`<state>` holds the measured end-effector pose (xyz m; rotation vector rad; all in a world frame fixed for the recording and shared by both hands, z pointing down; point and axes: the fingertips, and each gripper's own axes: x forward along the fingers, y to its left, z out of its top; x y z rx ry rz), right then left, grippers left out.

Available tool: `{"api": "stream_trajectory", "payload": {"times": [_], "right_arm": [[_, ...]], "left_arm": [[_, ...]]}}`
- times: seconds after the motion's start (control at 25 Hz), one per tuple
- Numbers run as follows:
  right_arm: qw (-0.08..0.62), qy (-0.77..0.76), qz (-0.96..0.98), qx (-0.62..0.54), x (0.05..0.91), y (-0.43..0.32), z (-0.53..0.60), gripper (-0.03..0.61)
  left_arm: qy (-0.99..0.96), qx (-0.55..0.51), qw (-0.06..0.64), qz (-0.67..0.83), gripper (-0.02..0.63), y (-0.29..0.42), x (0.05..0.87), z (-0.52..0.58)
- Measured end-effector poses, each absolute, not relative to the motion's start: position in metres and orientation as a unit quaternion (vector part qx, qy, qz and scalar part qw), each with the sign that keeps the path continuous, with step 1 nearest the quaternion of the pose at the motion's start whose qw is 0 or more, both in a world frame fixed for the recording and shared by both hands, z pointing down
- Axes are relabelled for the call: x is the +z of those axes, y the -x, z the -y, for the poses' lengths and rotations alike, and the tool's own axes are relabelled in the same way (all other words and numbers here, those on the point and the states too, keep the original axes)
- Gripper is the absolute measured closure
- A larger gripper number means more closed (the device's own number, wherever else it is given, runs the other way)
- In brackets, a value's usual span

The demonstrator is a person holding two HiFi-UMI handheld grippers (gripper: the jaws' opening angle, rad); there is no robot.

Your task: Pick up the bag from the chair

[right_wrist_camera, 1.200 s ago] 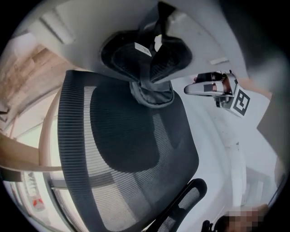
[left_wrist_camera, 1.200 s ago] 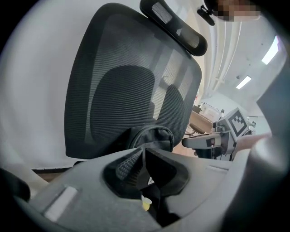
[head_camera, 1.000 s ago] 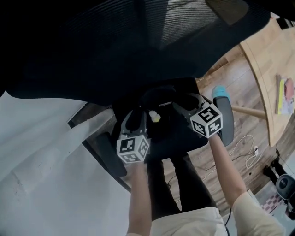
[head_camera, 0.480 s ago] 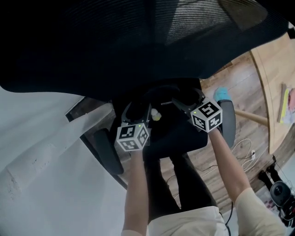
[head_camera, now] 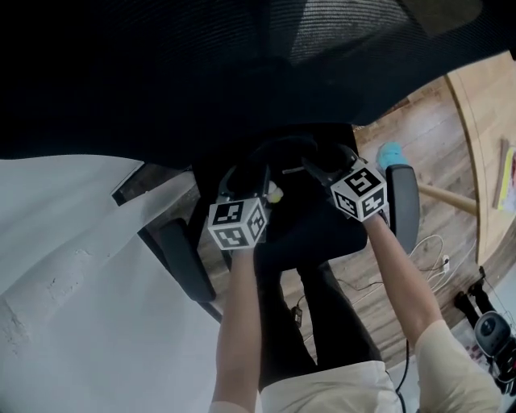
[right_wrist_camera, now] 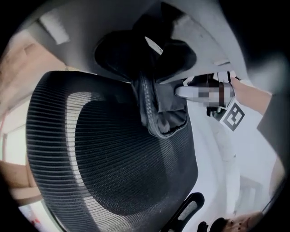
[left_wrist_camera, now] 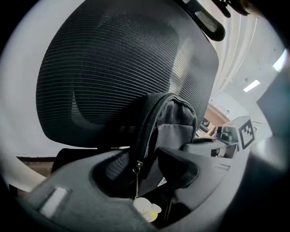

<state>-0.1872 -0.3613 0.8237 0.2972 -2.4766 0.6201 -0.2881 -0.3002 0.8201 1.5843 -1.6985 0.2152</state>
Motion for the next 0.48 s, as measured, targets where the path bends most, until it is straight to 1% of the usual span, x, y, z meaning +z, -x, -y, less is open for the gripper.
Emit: {"api": "stream_trajectory", "payload": {"times": [0.04, 0.16, 0.48], "right_arm": [[0.28, -0.116, 0.925, 0.231, 0.824, 0.187, 0.361, 0.44], [0.278, -0.127, 0.926, 0.223, 0.822, 0.187, 0.356, 0.477], [0.277, -0.142, 0.926, 0.214, 0.802, 0.166, 0.331, 0.488]], "left_arm": [[-0.629, 0.087, 0.393, 0.665, 0.434, 0.285, 0.819, 0.3], [-0.637, 0.091, 0.388, 0.66, 0.474, 0.28, 0.816, 0.295], [-0.651, 0.096, 0.383, 0.648, 0.492, 0.259, 0.797, 0.274]]}}
